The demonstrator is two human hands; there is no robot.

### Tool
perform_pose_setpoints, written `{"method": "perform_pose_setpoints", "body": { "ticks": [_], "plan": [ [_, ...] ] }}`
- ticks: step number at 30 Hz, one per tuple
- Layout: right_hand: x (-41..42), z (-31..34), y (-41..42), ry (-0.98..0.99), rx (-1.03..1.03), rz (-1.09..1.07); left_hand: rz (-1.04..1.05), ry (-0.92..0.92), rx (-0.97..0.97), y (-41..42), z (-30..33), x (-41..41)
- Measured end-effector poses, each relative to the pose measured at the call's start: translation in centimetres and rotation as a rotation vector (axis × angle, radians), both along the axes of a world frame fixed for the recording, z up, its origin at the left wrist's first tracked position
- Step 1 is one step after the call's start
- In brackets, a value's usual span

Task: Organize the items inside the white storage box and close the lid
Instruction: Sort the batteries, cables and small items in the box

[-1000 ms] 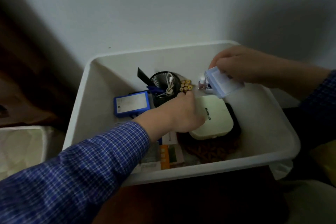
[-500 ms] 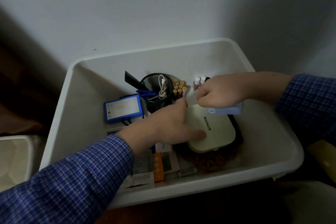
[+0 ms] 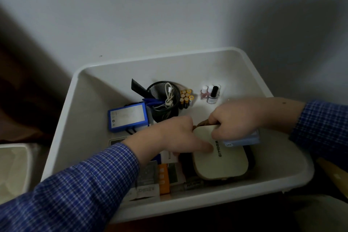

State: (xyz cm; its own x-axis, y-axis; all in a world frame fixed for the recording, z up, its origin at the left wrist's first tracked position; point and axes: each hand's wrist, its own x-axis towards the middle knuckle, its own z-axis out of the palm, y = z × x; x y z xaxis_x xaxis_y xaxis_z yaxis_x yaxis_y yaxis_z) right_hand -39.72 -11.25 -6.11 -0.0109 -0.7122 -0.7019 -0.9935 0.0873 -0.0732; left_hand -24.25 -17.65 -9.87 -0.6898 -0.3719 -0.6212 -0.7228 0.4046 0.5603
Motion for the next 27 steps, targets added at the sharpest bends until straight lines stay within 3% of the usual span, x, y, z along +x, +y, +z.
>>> {"method": "perform_pose_setpoints", "body": {
  "ticks": [11,27],
  "plan": [
    [0.6,-1.1,-2.0,0.025,0.190,-0.040,0.018,-0.038,0.063,-0.9,-0.7,-0.2],
    [0.3,-0.4,-0.6,0.023,0.220,-0.055,-0.120,-0.059,0.033,-0.8,0.1,0.7]
  ]
}}
